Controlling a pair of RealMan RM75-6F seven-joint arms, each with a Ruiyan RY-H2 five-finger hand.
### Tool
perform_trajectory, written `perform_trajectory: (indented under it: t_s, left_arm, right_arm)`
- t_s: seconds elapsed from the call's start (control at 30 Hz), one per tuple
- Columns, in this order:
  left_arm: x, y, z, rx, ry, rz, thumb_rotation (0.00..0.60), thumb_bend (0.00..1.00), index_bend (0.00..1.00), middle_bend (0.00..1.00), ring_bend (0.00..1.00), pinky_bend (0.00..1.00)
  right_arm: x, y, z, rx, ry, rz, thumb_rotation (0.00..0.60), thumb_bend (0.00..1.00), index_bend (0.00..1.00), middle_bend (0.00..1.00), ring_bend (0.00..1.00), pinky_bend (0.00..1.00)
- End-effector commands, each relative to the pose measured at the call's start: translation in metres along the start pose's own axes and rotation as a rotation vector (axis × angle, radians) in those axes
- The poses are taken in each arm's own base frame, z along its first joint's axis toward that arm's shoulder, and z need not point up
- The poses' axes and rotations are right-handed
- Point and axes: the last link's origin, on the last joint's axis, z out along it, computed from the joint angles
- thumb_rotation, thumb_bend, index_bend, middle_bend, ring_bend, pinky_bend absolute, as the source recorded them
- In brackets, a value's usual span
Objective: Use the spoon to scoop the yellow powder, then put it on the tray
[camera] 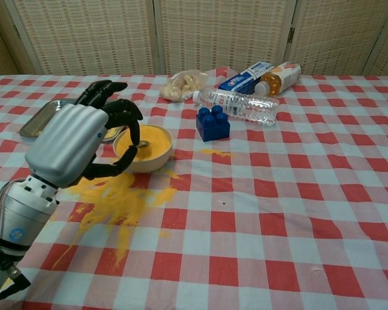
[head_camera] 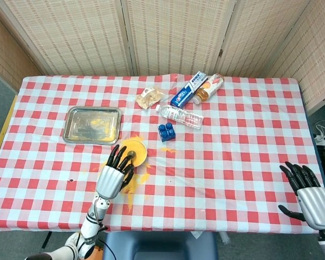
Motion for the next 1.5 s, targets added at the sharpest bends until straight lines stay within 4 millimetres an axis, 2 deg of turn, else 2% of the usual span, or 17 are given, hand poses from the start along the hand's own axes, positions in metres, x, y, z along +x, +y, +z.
perform_trajectory:
  t_s: [0.03,0.3,0.5,0.67,0.87,1.2,1.5]
  left_arm:
    - [0.003,-0.002,0.003,-0.001,0.014,-0.009,0.600,0.69,0.80,0.35,0.08,0.06]
    - [0.011,-0.003,0.007,-0.010,0.047,-0.038,0.600,0.66,0.81,0.40,0.11,0.06]
    - [0.033,-0.006,0.019,0.042,0.025,-0.245,0.600,0.66,0.82,0.41,0.12,0.06]
    - [0.056,-0.007,0.031,0.114,-0.061,-0.389,0.600,0.66,0.82,0.41,0.12,0.05]
    - [0.068,-0.007,0.040,0.190,-0.237,-0.510,0.600,0.66,0.82,0.42,0.12,0.05]
    - [0.065,-0.017,0.063,0.275,-0.311,-0.466,0.600,0.66,0.82,0.42,0.12,0.05]
    - [0.061,-0.020,0.067,0.319,-0.366,-0.501,0.600,0.66,0.82,0.42,0.12,0.05]
  right_arm:
    - [0.000,0.000,0.000,-0.002,-0.001,-0.001,0.600,0.05,0.00,0.00,0.00,0.00]
    - [-0.001,0.000,0.001,-0.005,-0.001,-0.003,0.600,0.05,0.00,0.00,0.00,0.00]
    - [-0.002,0.000,0.002,-0.008,-0.007,-0.004,0.600,0.05,0.00,0.00,0.00,0.00]
    - [-0.002,0.000,0.003,-0.009,-0.008,-0.004,0.600,0.05,0.00,0.00,0.00,0.00]
    - [-0.004,-0.001,0.003,-0.007,-0.015,-0.008,0.600,0.05,0.00,0.00,0.00,0.00]
    - [-0.003,0.000,0.003,-0.011,-0.011,-0.007,0.600,0.05,0.00,0.00,0.00,0.00]
    - [-0.004,0.002,0.006,-0.022,-0.013,-0.009,0.600,0.05,0.00,0.00,0.00,0.00]
